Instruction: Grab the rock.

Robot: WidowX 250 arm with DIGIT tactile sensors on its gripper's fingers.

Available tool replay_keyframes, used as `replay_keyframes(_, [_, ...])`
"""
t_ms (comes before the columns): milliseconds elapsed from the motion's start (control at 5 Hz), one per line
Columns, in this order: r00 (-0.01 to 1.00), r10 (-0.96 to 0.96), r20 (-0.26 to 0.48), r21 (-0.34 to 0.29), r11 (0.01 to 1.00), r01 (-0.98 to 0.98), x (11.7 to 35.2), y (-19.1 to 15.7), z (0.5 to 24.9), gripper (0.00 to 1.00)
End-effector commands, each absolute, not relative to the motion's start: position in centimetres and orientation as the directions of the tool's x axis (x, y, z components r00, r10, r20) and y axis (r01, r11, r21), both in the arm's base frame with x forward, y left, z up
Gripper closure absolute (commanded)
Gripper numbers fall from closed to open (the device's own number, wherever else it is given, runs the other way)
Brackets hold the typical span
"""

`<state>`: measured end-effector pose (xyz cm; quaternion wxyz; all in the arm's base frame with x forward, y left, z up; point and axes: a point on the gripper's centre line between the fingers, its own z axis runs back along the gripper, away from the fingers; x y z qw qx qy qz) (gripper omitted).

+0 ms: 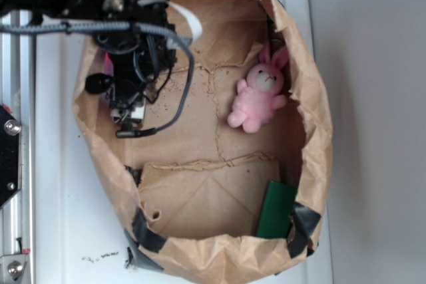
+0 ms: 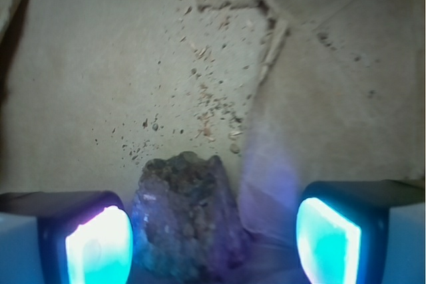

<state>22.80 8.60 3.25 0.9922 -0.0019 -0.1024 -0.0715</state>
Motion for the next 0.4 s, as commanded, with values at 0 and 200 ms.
replay_keyframes(0, [0.957, -0.148, 0.249, 0.060, 0.989, 0.137, 23.31, 8.18, 2.03, 0.00])
replay_keyframes(200, [0.959, -0.143, 0.244, 0.071, 0.989, 0.129, 23.30, 8.12, 1.61, 0.00])
